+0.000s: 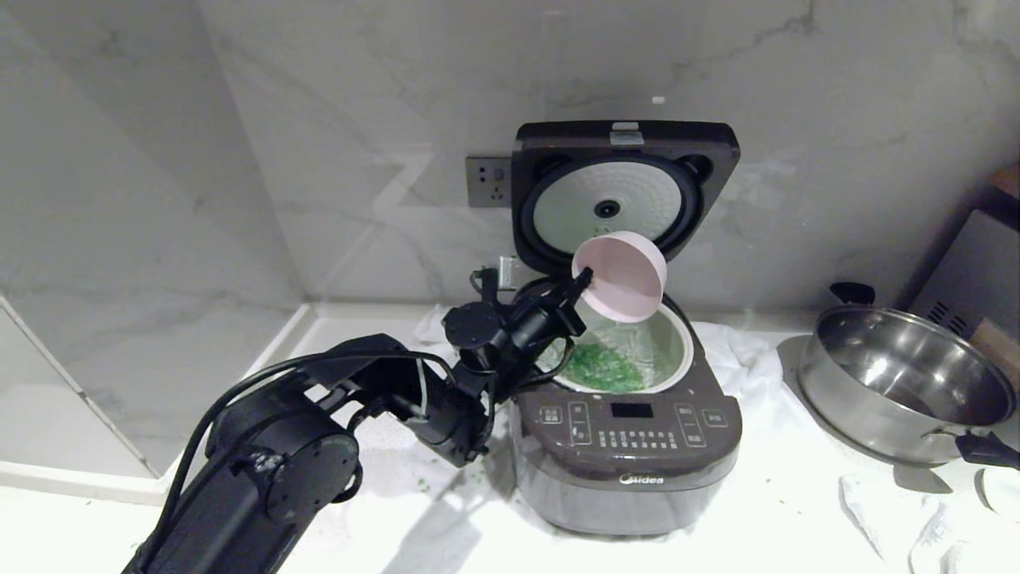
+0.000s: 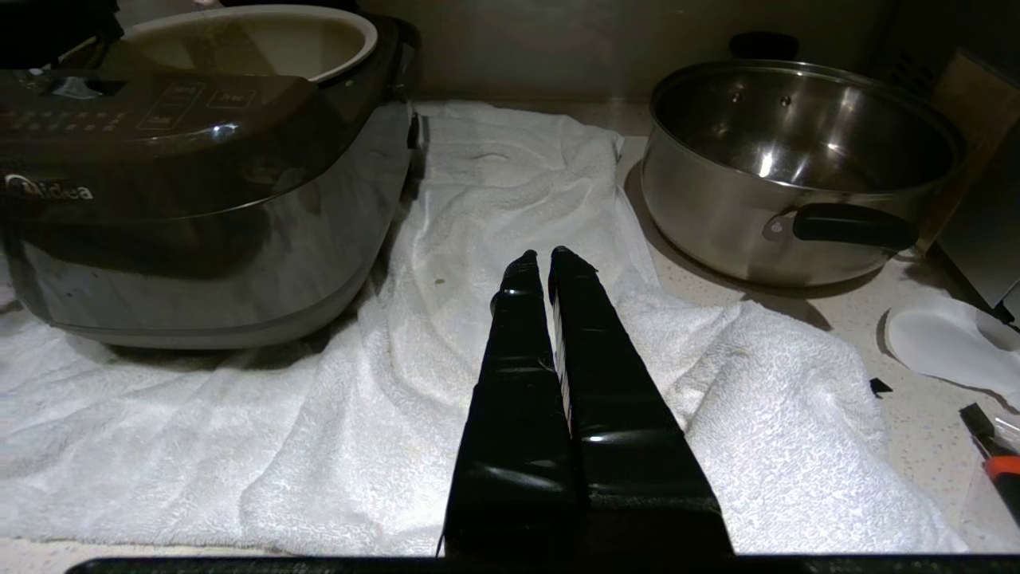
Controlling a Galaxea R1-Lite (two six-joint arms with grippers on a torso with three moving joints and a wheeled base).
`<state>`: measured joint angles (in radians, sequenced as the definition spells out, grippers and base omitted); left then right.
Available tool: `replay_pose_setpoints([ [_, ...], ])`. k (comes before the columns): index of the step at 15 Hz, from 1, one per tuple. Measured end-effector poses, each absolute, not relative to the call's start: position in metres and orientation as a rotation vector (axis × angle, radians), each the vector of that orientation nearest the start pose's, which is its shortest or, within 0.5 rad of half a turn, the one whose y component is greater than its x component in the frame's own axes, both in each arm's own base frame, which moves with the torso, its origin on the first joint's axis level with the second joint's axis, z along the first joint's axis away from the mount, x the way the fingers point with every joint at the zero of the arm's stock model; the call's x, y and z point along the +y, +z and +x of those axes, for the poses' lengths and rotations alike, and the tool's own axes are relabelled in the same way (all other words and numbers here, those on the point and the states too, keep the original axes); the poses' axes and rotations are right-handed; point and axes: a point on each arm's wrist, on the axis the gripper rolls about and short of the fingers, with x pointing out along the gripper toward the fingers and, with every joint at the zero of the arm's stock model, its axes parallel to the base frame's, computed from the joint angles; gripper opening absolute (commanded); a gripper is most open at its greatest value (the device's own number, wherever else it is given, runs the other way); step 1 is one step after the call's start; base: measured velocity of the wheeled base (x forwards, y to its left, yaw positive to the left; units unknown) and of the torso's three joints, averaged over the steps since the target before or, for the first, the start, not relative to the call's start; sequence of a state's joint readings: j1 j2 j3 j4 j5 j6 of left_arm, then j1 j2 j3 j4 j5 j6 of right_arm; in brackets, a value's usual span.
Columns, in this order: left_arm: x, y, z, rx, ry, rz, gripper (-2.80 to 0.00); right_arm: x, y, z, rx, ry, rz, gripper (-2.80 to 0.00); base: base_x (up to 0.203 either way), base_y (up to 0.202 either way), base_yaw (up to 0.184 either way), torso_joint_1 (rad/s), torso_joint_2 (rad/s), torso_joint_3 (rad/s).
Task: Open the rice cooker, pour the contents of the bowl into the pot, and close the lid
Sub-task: Pour the water from the bowl into the rice cooker, then place the bowl on the table
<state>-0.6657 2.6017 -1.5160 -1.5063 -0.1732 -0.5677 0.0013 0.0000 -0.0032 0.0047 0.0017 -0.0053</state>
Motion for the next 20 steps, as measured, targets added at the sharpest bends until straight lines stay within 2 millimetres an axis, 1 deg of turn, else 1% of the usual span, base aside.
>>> replay_pose_setpoints([
  [3,-0.312,0.077,0.391,-0.173,-0.925,-0.627,-2.8,0.0,0.076,-0.023,0.001,0.002,-0.006,-2.8,0.0,0.0,0.0,0.0,0.0,0.0],
  [6,-0.309,0.082,0.389,-0.162,-0.917,-0.612,-2.8,0.0,0.076,-0.023,0.001,0.003,-0.005,-2.8,0.0,0.0,0.0,0.0,0.0,0.0],
  [8,-0.301,0.086,0.388,-0.137,-0.882,-0.516,-2.8,0.0,0.076,-0.023,0.001,0.003,-0.005,-2.8,0.0,0.0,0.0,0.0,0.0,0.0],
  [9,-0.293,0.092,0.389,-0.13,-0.861,-0.471,-2.8,0.0,0.076,-0.023,0.001,0.003,-0.005,-2.8,0.0,0.0,0.0,0.0,0.0,0.0],
  [11,-0.277,0.111,0.39,-0.085,-0.819,-0.413,-2.8,0.0,0.076,-0.023,0.001,0.003,-0.006,-2.8,0.0,0.0,0.0,0.0,0.0,0.0],
  [14,-0.253,0.15,0.382,0.054,-0.748,-0.324,-2.8,0.0,0.076,-0.023,0.001,0.003,-0.005,-2.8,0.0,0.0,0.0,0.0,0.0,0.0],
  [16,-0.237,0.173,0.371,0.183,-0.707,-0.285,-2.8,0.0,0.076,-0.023,0.001,0.003,-0.005,-2.8,0.0,0.0,0.0,0.0,0.0,0.0],
  [18,-0.223,0.195,0.354,0.332,-0.672,-0.25,-2.8,0.0,0.076,-0.023,0.001,0.003,-0.006,-2.8,0.0,0.0,0.0,0.0,0.0,0.0],
  [20,-0.207,0.209,0.337,0.474,-0.632,-0.22,-2.8,0.0,0.076,-0.023,0.001,0.003,-0.005,-2.8,0.0,0.0,0.0,0.0,0.0,0.0],
])
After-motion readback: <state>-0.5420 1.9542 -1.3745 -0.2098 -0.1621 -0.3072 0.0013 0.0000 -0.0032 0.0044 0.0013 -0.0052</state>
